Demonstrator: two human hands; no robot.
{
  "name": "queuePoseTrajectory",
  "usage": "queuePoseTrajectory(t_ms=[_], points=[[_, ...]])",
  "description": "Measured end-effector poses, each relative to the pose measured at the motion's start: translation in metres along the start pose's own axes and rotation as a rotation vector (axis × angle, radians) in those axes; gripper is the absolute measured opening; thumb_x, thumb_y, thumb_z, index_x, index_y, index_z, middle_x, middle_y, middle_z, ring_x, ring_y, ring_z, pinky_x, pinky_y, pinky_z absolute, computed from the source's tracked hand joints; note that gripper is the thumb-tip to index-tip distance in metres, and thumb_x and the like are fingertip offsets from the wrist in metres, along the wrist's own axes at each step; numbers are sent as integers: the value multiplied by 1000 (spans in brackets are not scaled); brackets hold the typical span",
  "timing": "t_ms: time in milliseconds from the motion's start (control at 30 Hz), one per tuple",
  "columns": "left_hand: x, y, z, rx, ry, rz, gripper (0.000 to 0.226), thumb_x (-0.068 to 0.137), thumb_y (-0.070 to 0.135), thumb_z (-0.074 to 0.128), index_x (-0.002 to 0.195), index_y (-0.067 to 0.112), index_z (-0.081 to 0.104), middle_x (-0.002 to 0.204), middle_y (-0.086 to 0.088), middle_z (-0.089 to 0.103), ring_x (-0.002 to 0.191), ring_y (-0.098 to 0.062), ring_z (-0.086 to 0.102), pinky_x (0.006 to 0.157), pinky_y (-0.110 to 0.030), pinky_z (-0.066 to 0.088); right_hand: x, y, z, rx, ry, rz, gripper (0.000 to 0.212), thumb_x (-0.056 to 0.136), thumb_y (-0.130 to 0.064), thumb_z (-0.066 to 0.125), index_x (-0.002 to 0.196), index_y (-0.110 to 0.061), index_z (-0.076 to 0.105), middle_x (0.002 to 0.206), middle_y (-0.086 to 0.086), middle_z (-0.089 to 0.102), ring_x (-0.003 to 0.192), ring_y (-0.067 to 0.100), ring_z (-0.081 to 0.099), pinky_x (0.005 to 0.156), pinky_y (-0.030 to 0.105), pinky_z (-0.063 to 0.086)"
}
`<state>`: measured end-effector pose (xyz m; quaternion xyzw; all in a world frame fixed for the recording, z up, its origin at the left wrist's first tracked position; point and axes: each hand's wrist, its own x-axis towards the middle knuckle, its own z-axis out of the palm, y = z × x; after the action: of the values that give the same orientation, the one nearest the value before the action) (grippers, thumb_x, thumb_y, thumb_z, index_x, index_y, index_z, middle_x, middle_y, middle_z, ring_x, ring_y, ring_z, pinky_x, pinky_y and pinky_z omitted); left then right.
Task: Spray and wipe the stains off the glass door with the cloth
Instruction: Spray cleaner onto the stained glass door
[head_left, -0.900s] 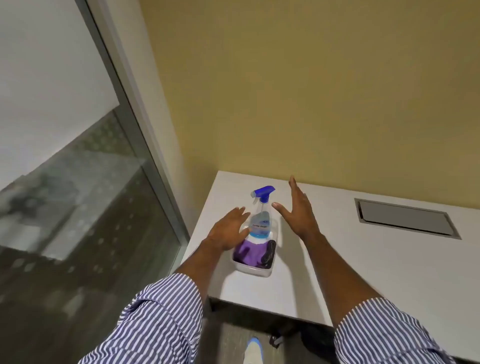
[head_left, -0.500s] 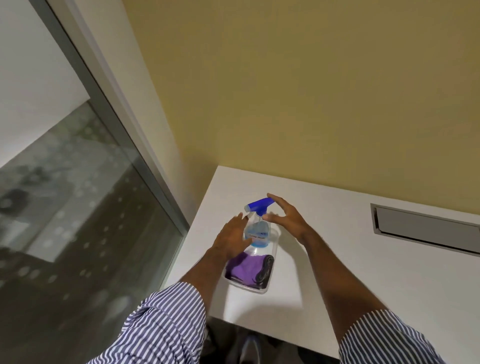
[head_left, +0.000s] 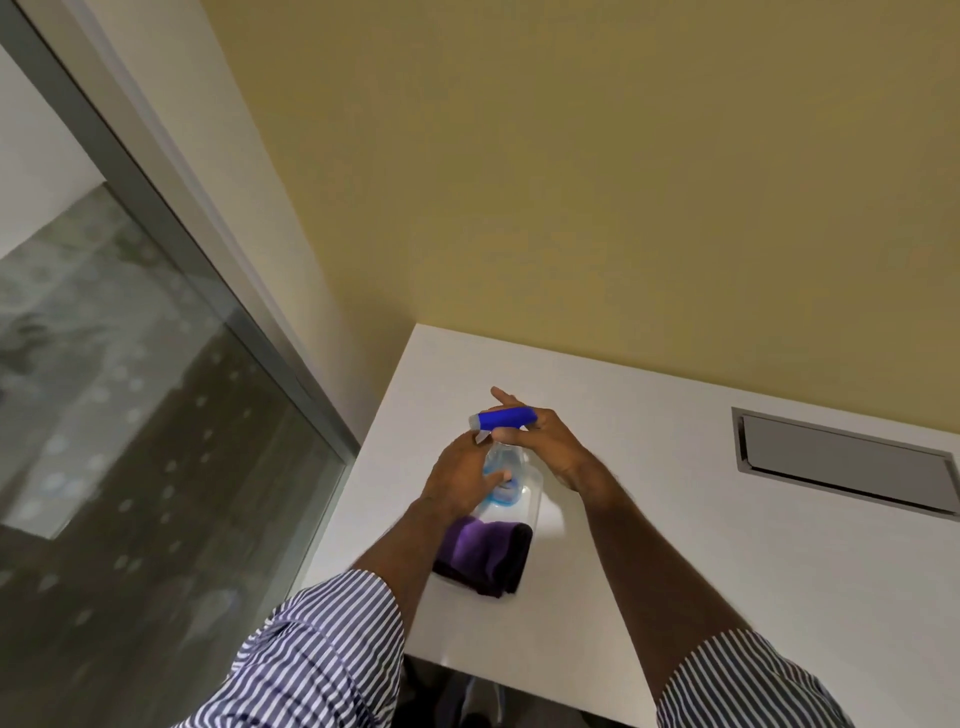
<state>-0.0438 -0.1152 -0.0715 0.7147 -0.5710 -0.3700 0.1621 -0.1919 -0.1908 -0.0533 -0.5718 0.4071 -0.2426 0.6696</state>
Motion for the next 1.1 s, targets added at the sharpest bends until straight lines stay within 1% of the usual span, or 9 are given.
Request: queuePoseTrajectory(t_ms=[133, 267, 367, 467, 633, 700, 800, 900, 1100], points=[[2, 1, -3, 50, 8, 18, 65, 92, 41, 75, 148, 21, 49, 145, -4, 61, 130, -23, 60, 113, -36, 47, 0, 2, 1, 61, 14, 5, 41, 96, -10, 70, 136, -5, 65, 157, -4, 52, 149, 22, 43, 123, 43, 38], [1, 4, -11, 25, 7, 65, 66, 91, 46, 75, 146, 23, 49, 143, -2, 61, 128, -21, 61, 111, -37, 52, 3, -8, 6, 212, -12, -25, 53, 90, -28, 75, 136, -5, 65, 148, -2, 62, 136, 21, 59, 114, 40, 49], [-1, 4, -21, -64, 16, 93, 62, 91, 49, 73, 143, 25, 51, 140, 0, 63, 124, -19, 63, 106, -38, 55, 5, -29, 9, 310, 52, -73, 35, 90, -28, 76, 120, -10, 75, 130, 13, 72, 125, 30, 64, 100, 32, 57], [-2, 6, -35, -190, 38, 118, 47, 93, 48, 71, 132, 30, 53, 132, 2, 68, 115, -17, 69, 99, -40, 61, 8, -60, 16, 406, 63, -151, 30, 92, -27, 72, 116, -9, 76, 115, 18, 77, 115, 32, 71, 99, 33, 57], [-12, 6, -62, -382, 221, 131, 23, 90, 58, 69, 106, 47, 57, 115, 14, 68, 103, -14, 72, 85, -26, 64, 15, -120, 39, 539, 43, -281, 63, 64, -49, 95, 105, -7, 73, 84, 14, 78, 83, 27, 76, 93, 43, 62], [-21, 8, -75, -455, 324, 123, 20, 84, 66, 68, 97, 54, 58, 107, 22, 68, 96, -11, 74, 79, -20, 62, 18, -141, 53, 569, 16, -306, 74, 57, -52, 98, 107, -5, 71, 83, 14, 76, 82, 28, 74, 89, 43, 63], [-35, 8, -98, -562, 490, 128, 23, 74, 74, 66, 90, 58, 61, 92, 29, 70, 84, 0, 74, 64, -9, 56, 23, -170, 78, 558, -57, -328, 67, 59, -52, 97, 105, -9, 75, 84, 14, 75, 83, 28, 73, 86, 42, 63], [-51, 4, -122, -665, 597, 128, 23, 71, 70, 70, 88, 55, 66, 89, 35, 71, 80, 2, 75, 61, -12, 57, 28, -194, 106, 566, -167, -337, 58, 71, -45, 90, 111, -7, 73, 84, 12, 74, 83, 26, 73, 85, 43, 63], [-97, -17, -161, -846, 752, 141, 24, 74, 64, 69, 78, 42, 74, 72, 15, 74, 62, -4, 70, 55, -17, 54, 33, -225, 172, 590, -394, -290, 77, 63, -43, 97, 118, 1, 66, 95, 16, 72, 89, 33, 71, 84, 47, 63]])
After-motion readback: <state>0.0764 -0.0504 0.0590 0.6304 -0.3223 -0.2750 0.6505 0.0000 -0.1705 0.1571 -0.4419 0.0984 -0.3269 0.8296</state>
